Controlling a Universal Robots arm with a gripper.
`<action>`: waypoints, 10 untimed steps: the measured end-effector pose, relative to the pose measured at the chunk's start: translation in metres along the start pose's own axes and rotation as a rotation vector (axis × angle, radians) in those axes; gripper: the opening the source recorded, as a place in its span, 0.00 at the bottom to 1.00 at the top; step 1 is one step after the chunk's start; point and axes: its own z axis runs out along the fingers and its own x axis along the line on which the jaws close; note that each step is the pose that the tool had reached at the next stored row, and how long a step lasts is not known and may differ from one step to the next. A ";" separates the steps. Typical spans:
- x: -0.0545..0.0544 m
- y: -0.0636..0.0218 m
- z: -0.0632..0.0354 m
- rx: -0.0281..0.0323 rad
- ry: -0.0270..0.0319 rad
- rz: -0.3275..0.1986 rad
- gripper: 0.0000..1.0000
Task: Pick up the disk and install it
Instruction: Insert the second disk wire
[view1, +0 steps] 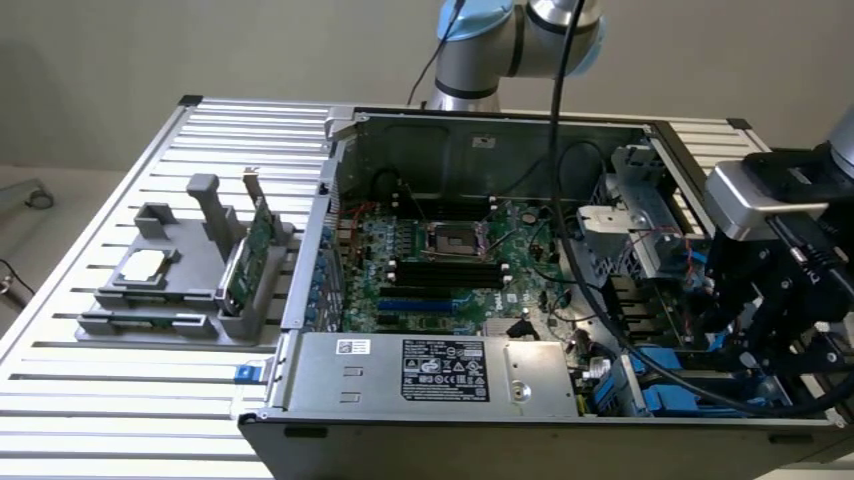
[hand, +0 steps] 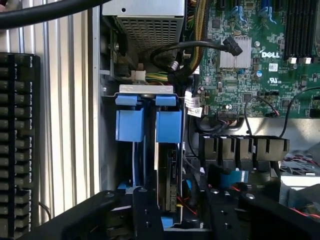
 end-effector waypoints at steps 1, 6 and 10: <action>0.000 0.0000 -0.0043 -0.0005 -0.0002 0.000 0.42; 0.001 0.0001 -0.0269 -0.0025 -0.0002 0.000 0.49; 0.001 0.0002 -0.0425 -0.0032 -0.0002 0.000 0.49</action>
